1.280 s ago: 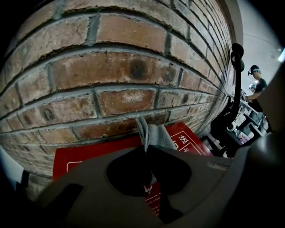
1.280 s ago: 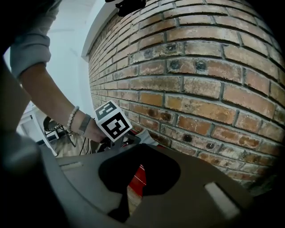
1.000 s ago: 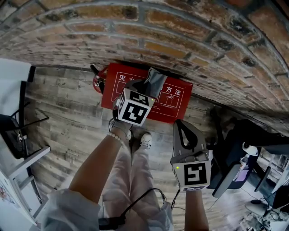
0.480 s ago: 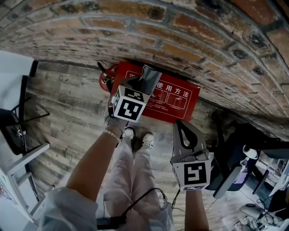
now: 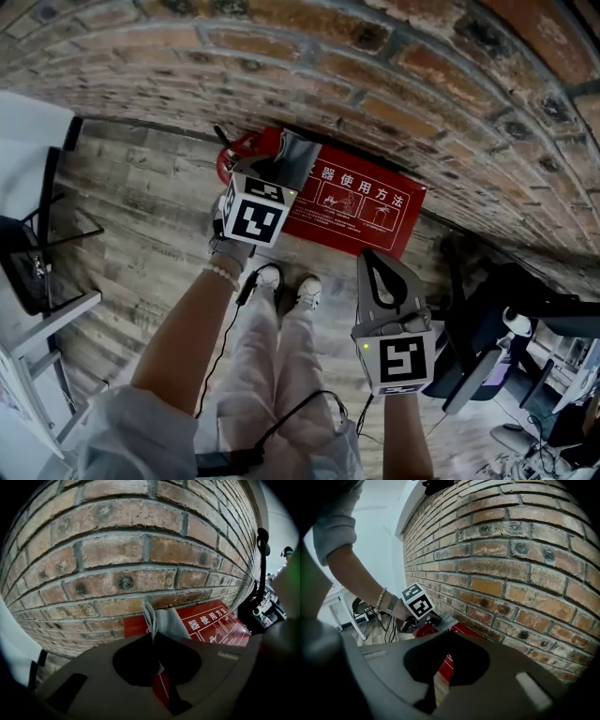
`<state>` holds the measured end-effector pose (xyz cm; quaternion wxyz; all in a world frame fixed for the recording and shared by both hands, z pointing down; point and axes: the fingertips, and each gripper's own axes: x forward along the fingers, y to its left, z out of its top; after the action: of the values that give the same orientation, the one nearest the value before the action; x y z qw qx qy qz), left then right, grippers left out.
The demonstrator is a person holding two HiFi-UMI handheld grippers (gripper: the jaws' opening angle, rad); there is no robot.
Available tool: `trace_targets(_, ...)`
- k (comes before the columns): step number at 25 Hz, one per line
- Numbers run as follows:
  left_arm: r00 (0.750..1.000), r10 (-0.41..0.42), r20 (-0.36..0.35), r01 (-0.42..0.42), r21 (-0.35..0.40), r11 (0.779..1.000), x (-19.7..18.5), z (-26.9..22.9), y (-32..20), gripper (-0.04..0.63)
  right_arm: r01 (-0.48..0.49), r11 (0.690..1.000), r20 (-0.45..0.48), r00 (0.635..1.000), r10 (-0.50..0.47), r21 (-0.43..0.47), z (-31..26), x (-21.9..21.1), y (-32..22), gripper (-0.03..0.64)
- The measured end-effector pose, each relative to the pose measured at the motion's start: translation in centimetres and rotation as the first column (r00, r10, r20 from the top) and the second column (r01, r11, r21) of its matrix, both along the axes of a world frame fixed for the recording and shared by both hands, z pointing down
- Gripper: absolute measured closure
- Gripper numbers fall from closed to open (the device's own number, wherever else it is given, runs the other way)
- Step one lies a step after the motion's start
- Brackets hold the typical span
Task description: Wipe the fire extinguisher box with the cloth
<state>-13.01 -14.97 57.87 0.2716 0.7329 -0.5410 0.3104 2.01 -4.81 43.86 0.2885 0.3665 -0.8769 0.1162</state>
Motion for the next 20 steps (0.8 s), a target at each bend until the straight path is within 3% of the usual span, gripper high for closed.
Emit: trace_targets(20, 0.997, -0.045, 0.062, 0.046, -0.01, 0.999, -6.0, 0.5, 2.0, 0.584, 0.052, 0.999, -0.012, 0.999, -0.052, -0.002, 0.1, -3.3, 0.9, 0.606)
